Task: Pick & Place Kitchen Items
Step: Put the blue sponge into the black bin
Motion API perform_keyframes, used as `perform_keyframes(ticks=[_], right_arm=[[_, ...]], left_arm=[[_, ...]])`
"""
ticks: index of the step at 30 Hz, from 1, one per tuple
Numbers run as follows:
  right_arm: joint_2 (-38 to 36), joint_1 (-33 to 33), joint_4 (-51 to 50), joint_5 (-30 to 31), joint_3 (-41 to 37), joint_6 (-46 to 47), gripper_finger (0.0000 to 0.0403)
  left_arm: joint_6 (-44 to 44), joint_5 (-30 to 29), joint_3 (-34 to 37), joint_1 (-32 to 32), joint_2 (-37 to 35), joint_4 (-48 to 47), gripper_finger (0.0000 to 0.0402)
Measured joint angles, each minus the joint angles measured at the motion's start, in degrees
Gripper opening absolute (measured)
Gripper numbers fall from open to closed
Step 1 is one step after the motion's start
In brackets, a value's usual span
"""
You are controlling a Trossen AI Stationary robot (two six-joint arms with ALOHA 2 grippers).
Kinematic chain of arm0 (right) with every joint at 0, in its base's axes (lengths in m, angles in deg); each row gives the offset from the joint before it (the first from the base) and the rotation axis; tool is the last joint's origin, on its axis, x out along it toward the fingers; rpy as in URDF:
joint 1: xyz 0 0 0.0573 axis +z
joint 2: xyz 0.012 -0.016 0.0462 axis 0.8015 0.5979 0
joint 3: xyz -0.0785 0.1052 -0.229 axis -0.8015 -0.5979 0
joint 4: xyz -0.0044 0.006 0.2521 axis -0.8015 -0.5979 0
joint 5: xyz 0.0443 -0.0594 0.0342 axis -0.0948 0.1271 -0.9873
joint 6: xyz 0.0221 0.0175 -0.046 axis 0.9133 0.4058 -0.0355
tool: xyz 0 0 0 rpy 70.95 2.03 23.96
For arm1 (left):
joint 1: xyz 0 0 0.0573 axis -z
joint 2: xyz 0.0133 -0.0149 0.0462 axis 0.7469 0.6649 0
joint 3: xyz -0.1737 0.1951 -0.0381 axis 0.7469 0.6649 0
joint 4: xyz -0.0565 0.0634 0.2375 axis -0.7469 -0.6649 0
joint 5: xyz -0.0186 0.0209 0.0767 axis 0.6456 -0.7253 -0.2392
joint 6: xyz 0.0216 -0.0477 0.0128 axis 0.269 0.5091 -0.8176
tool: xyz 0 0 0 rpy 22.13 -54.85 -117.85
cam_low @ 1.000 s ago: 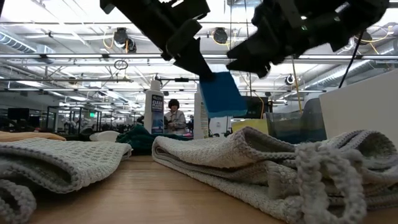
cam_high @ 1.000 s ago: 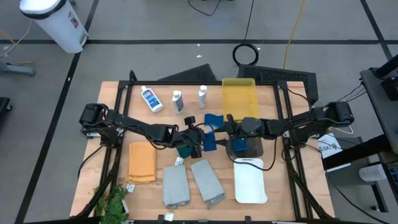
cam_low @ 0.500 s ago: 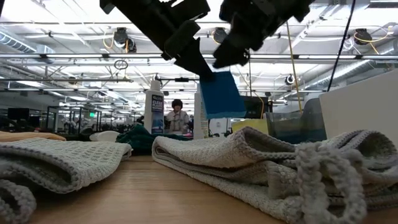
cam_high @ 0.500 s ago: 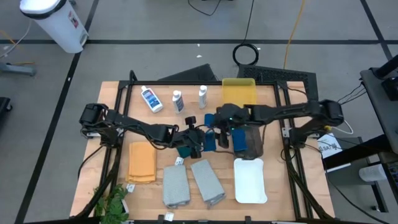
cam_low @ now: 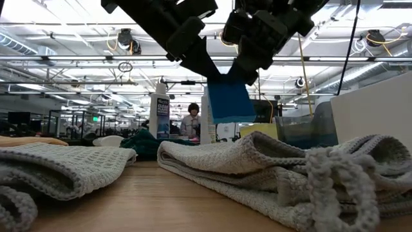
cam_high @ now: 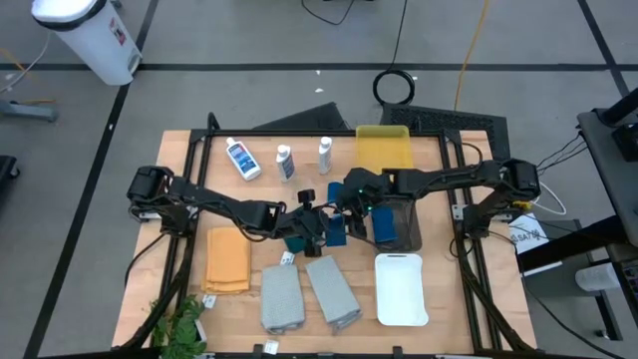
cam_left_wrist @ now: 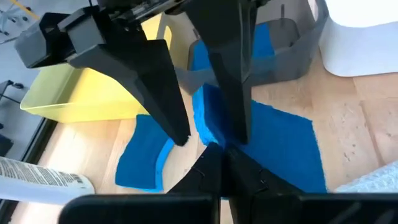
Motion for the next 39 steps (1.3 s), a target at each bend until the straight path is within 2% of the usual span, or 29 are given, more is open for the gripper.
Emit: perform_keyframes(ticks=[6, 8, 11, 15, 21, 25, 31, 39], right_arm=[[0.0, 0.0, -0.2, -0.2, 0.0, -1.7, 0.0026], [-0.1, 0.0, -0.5, -0.3, 0.0, -3.6, 0.0008], [-0.9, 0.0, -1.9, -0.2, 0.0, -4.6, 0.0010], [-2.2, 0.0, -4.2, 0.1, 0.0, -4.9, 0.0003], [-6.5, 0.3, -9.4, 1.3, -0.9, -4.7, 0.0002], [-11.6, 1.1, -11.1, 4.8, -2.5, -4.7, 0.0001], [-22.2, 2.9, -11.9, 6.2, -7.3, -3.9, 0.0001], [-36.4, 3.3, -12.0, 6.2, -19.1, 3.2, 0.0000]], left_arm=[[1.2, 0.0, 0.0, 0.0, 0.0, 0.2, 0.0016], [3.6, 0.0, 0.0, 0.0, 0.0, 0.6, 0.0016], [7.6, 0.1, 0.0, 0.0, 0.0, 1.3, 0.0033], [10.6, 0.1, 0.0, -0.3, -0.1, 1.4, 0.0090], [8.9, 0.1, 0.0, 0.0, -0.5, 2.6, 0.0183], [8.8, 0.4, 0.0, 0.3, -0.5, 3.6, 0.0223], [8.8, 2.0, 0.0, 0.3, -0.4, 3.6, 0.0252], [8.7, 2.5, 0.0, -0.1, -0.4, 4.6, 0.0258]])
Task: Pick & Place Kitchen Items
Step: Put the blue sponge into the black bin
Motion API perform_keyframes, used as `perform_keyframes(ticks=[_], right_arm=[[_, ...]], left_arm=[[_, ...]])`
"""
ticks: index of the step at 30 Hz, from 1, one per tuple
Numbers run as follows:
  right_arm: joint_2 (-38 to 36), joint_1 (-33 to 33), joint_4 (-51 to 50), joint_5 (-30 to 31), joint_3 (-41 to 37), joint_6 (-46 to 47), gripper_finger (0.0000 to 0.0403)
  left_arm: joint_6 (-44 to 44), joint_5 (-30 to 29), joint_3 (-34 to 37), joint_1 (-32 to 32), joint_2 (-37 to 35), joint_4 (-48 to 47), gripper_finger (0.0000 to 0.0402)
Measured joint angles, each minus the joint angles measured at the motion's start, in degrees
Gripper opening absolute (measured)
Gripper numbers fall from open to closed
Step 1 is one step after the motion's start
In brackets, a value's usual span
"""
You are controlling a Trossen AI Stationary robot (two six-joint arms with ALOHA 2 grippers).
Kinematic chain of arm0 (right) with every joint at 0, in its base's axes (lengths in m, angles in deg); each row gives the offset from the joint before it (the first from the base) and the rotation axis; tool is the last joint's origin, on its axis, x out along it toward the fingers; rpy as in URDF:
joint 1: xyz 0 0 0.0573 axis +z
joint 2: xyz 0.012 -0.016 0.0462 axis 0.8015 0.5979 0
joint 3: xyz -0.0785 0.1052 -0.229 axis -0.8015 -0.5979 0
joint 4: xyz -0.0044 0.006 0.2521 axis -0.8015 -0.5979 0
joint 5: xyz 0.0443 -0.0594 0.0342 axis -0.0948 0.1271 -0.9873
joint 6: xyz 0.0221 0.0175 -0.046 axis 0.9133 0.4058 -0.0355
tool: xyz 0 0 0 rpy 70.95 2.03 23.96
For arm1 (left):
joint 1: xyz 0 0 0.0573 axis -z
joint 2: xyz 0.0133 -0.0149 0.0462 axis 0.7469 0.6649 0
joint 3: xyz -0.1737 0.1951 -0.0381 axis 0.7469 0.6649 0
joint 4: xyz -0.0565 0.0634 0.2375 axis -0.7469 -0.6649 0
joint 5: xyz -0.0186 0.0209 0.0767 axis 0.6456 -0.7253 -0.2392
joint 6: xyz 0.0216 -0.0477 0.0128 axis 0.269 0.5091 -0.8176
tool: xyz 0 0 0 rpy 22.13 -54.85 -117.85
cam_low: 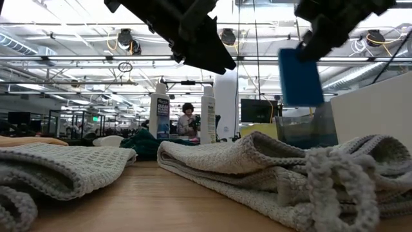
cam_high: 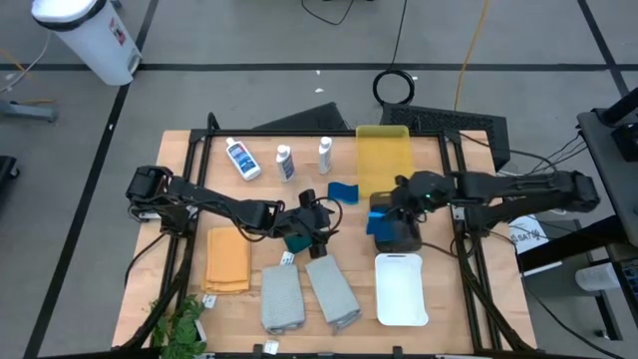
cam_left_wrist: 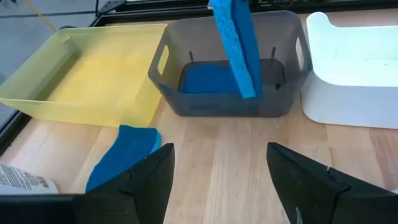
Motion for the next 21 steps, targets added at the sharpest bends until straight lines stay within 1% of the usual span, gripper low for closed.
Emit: perform_keyframes(ticks=[4, 8, 10, 14, 19, 21], right_arm=[[-5.5, 0.0, 0.5, -0.2, -5.5, 0.1, 0.0000], [-8.2, 0.0, 0.9, -0.2, -9.3, 2.6, 0.0000], [-8.4, 0.0, 1.1, -0.2, -10.6, 2.9, 0.0000], [-7.5, 0.0, 4.5, -0.3, -13.5, 2.7, 0.0000], [-5.2, 0.0, 7.9, 0.1, -14.4, -0.9, 0.0000], [-4.2, 0.0, 8.2, 1.5, -14.4, -2.3, 0.0000]], left_arm=[[0.0, 0.0, 0.0, -0.2, 0.0, 0.3, 0.0256], [0.0, 0.1, 0.0, -0.5, 0.0, 0.4, 0.0255], [0.0, 0.1, 0.0, -0.7, 0.0, 0.4, 0.0255], [0.1, 0.1, 0.0, -1.2, 0.0, 0.4, 0.0255], [0.7, 0.1, 0.0, -1.2, 0.0, 0.4, 0.0255], [0.6, 0.1, 0.0, -1.2, 0.0, 0.3, 0.0255]])
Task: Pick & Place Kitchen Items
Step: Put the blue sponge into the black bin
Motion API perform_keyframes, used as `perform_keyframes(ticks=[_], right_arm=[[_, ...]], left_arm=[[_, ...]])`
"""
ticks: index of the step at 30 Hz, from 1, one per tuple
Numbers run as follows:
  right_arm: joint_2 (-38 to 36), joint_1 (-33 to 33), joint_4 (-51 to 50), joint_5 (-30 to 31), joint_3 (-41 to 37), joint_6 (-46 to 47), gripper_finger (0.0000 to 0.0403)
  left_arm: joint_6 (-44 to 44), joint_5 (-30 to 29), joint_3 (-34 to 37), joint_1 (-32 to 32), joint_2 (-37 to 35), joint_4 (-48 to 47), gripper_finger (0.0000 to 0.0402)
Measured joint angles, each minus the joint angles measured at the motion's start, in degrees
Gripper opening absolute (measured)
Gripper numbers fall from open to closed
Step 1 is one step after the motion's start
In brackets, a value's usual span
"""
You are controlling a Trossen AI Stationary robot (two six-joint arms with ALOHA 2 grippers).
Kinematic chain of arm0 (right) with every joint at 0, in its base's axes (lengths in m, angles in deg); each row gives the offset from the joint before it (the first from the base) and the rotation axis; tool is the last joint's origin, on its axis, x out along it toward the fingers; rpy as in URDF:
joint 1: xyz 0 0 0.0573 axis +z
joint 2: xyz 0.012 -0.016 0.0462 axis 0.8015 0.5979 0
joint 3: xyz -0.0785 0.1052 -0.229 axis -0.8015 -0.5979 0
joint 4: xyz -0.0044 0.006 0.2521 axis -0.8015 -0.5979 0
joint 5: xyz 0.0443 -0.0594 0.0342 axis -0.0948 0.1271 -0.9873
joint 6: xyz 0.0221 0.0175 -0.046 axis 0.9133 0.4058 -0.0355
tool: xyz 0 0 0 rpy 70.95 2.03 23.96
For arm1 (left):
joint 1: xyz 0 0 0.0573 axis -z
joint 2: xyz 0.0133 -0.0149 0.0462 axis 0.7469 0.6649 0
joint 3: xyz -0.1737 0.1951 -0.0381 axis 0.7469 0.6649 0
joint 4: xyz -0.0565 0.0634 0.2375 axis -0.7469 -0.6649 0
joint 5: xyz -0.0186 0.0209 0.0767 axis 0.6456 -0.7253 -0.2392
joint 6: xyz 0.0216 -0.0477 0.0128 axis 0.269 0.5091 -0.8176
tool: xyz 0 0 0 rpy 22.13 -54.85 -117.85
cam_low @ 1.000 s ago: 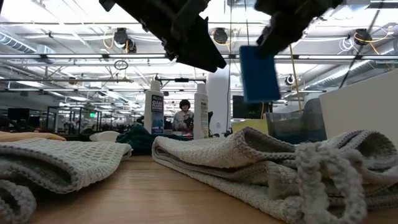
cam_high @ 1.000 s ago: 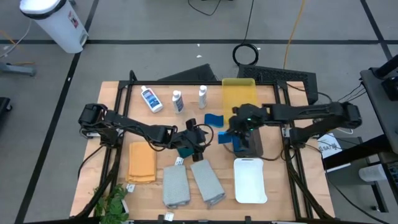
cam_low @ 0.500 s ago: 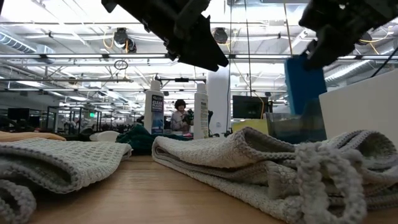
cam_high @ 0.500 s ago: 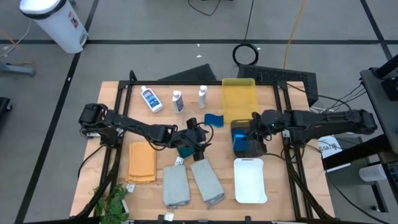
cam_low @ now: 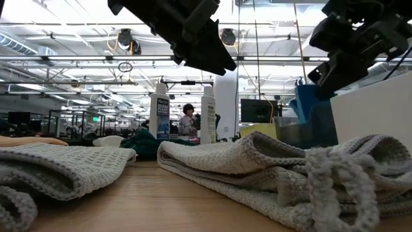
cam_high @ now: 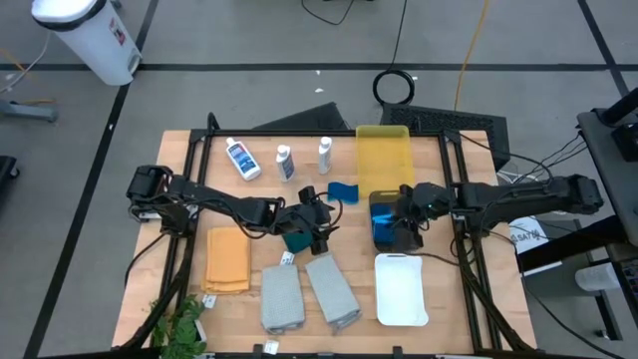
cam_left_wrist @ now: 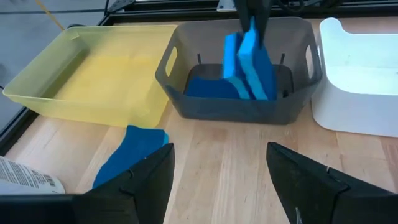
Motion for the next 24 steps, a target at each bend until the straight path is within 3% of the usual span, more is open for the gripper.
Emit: perform_keyframes(ticks=[6, 15, 24], right_arm=[[2.1, 0.0, 0.7, 5.8, 0.0, -1.5, 0.0000], [4.4, -0.1, 3.1, 6.3, 0.0, -4.8, 0.0011], [7.7, -0.1, 3.0, 13.8, 0.0, -6.1, 0.0042]], left_arm=[[0.1, 0.0, 0.0, 0.0, 0.0, -0.1, 0.0255], [0.1, 0.0, 0.0, 0.0, 0.0, -0.5, 0.0255], [0.1, 0.0, 0.0, 0.0, 0.0, -0.5, 0.0255]])
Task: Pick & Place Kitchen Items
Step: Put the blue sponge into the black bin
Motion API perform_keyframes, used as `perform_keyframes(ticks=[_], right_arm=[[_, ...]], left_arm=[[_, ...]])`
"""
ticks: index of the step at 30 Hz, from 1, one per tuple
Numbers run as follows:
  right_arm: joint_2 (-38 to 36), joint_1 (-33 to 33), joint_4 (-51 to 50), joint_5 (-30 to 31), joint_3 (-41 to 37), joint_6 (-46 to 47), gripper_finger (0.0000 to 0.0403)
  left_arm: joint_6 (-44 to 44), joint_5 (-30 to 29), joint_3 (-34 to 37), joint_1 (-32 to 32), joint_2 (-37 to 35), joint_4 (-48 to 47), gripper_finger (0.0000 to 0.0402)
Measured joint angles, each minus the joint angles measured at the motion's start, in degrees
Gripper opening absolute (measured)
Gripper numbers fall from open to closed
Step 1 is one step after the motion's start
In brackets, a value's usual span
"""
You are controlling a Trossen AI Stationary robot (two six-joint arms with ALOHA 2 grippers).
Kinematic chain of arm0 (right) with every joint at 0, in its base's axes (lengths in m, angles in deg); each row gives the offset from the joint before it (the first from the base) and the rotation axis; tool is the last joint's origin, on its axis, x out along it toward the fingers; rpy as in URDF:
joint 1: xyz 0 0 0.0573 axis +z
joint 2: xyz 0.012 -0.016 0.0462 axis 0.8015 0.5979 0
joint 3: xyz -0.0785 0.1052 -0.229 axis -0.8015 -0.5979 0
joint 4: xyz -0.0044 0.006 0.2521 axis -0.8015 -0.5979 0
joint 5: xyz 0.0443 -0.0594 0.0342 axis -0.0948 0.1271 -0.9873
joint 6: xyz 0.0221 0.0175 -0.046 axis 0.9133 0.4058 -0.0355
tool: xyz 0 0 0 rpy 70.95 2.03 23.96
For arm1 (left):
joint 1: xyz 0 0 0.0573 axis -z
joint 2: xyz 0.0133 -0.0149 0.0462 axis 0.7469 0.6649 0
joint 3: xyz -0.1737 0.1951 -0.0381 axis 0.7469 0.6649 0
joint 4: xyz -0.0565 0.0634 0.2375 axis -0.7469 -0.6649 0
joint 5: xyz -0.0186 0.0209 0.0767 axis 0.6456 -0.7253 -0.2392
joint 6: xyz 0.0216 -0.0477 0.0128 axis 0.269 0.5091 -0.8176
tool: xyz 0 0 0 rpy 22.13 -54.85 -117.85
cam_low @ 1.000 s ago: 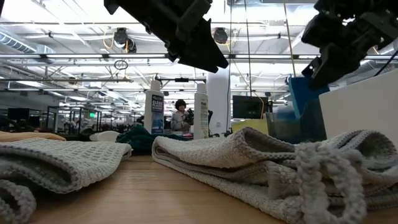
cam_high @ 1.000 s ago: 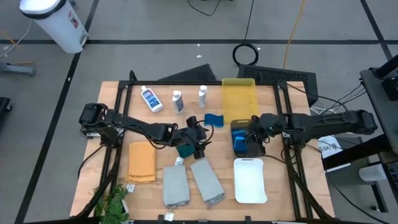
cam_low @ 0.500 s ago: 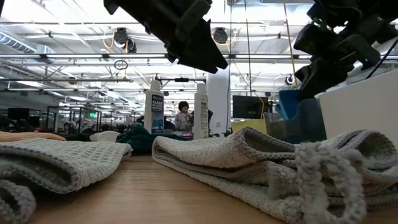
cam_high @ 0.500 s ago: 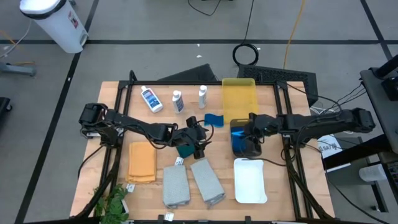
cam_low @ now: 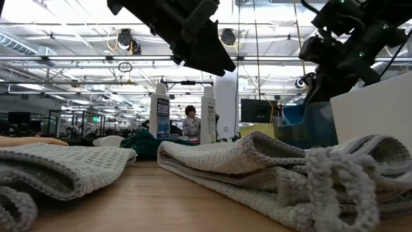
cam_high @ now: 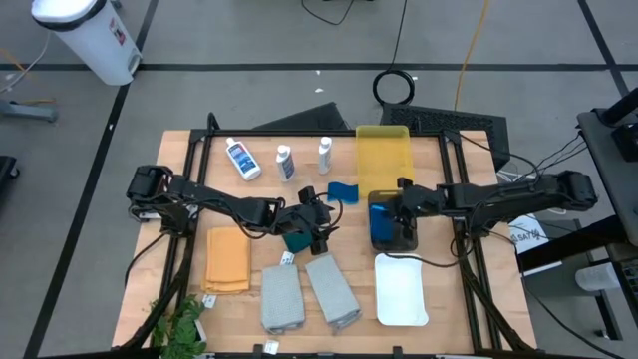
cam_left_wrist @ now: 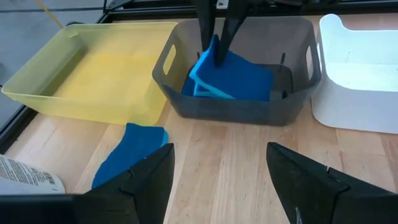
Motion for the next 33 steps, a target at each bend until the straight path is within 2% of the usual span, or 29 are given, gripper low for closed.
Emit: perform_keyframes(ticks=[5, 14, 21, 26, 30, 33], right_arm=[[1.2, 0.0, -0.1, 3.6, 0.0, -0.1, 0.0081], [1.3, 0.0, 0.2, 11.6, 0.0, -1.3, 0.0187], [1.3, 0.1, 6.6, 11.3, 0.0, -3.6, 0.0241], [1.3, 0.1, 8.5, 10.8, 0.0, 0.5, 0.0247], [1.3, 0.1, 8.5, 2.4, 0.0, 3.1, 0.0222], [1.3, 0.1, 9.5, -1.0, 0.0, 3.4, 0.0192]], left_arm=[[0.0, 0.0, 0.0, 0.0, 0.0, 0.0, 0.0255], [0.0, 0.0, 0.0, 0.0, 0.0, 0.0, 0.0255], [0.0, 0.0, 0.0, 0.0, 0.0, 0.0, 0.0255], [0.0, 0.0, 0.0, 0.0, 0.0, 0.0, 0.0255], [0.0, 0.0, 0.0, 0.0, 0.0, 0.0, 0.0255], [0.0, 0.0, 0.0, 0.0, 0.0, 0.0, 0.0255]])
